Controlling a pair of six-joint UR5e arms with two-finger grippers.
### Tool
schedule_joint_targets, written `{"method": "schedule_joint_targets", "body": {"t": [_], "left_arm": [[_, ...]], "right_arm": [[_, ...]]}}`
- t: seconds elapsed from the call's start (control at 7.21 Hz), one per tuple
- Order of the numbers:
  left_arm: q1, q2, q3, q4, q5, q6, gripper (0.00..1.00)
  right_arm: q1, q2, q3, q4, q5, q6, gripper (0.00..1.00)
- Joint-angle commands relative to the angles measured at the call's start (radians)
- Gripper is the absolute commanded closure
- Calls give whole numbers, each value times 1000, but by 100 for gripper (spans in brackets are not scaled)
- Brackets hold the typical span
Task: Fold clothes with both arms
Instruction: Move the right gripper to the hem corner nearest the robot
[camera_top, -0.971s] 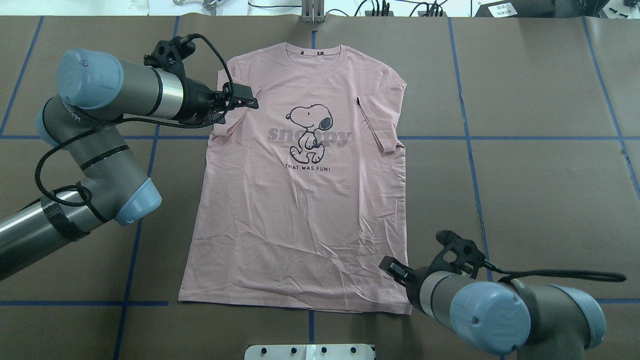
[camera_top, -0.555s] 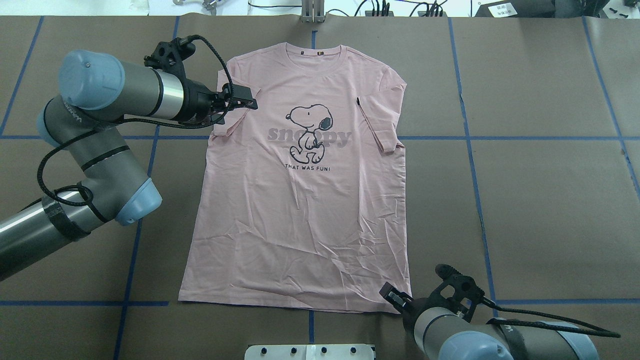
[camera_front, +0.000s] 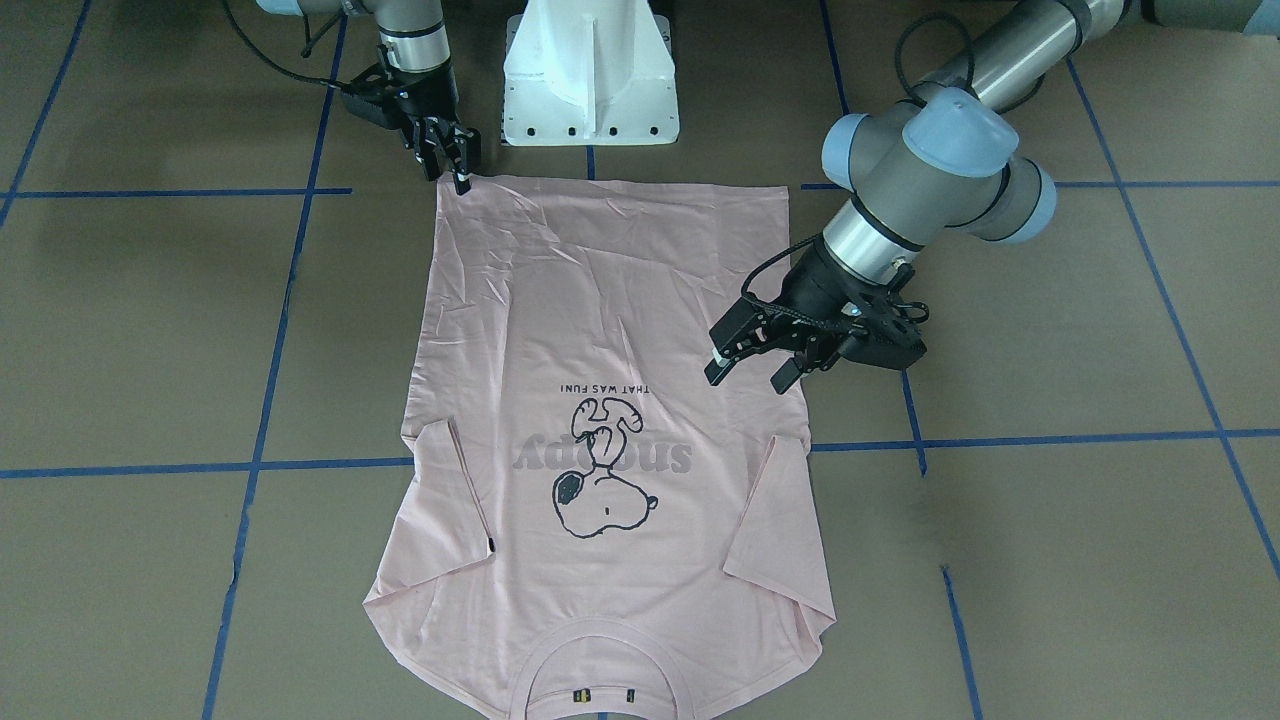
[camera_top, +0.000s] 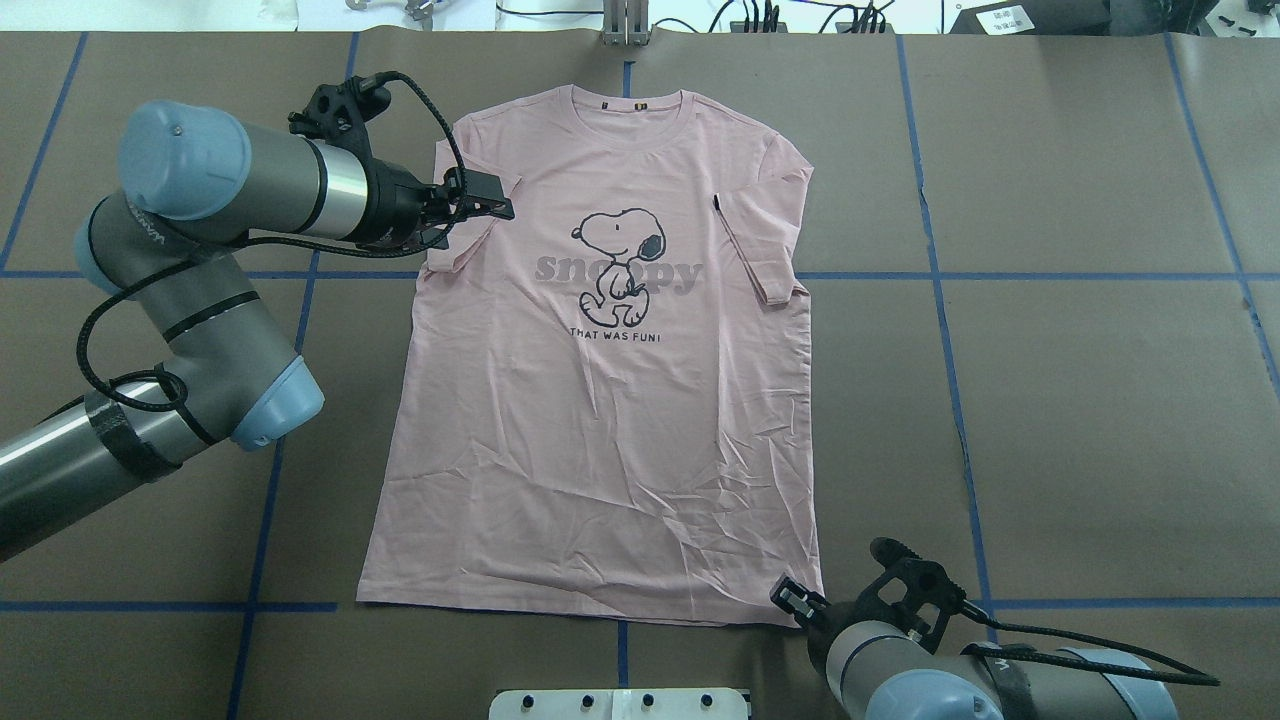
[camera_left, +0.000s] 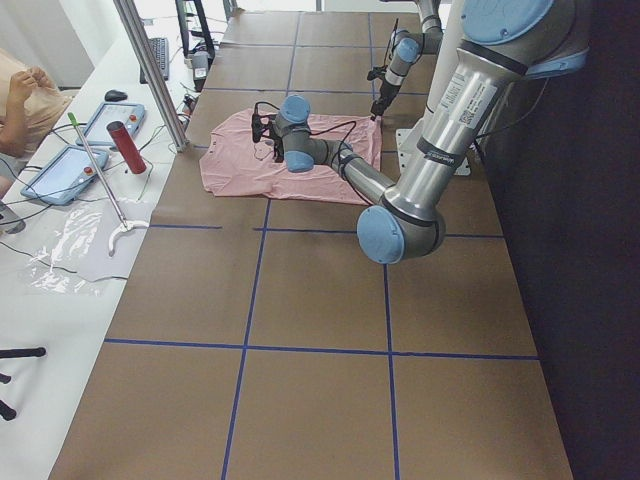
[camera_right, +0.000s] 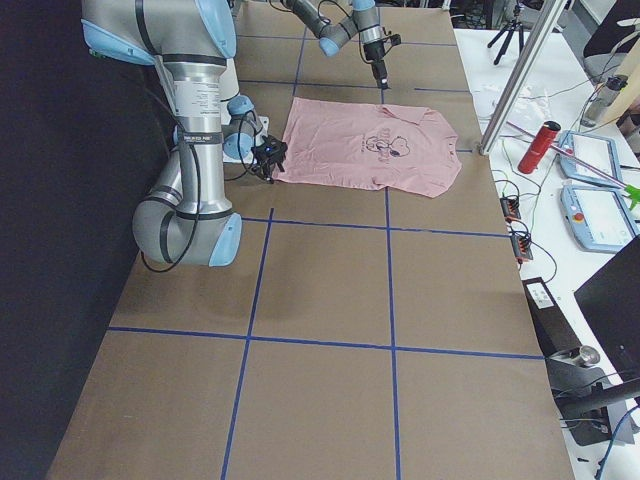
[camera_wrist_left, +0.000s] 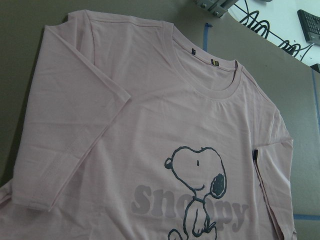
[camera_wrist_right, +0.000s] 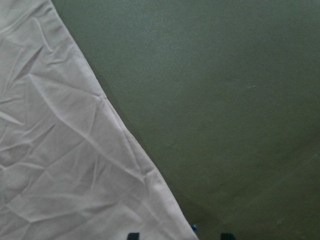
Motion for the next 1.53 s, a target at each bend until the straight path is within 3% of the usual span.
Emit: {"method": "schedule_joint_targets", "body": {"t": [0.0, 0.14, 0.97, 1.11, 1.39], "left_arm": [[0, 0, 5, 0, 0, 2, 0], [0, 0, 5, 0, 0, 0, 0], [0, 6, -26, 14, 32, -91, 0], [8, 53, -76, 21, 73, -113, 0], [143, 298, -354, 111, 173, -153, 0]], "right_arm": [[1, 0, -1, 0, -1, 9, 77], [1, 0, 3, 0, -1, 9, 100], [1, -2, 55, -13, 1, 7, 100], [1, -2, 84, -43, 4, 7, 100], [1, -9, 144, -94, 8, 1, 100]]}}
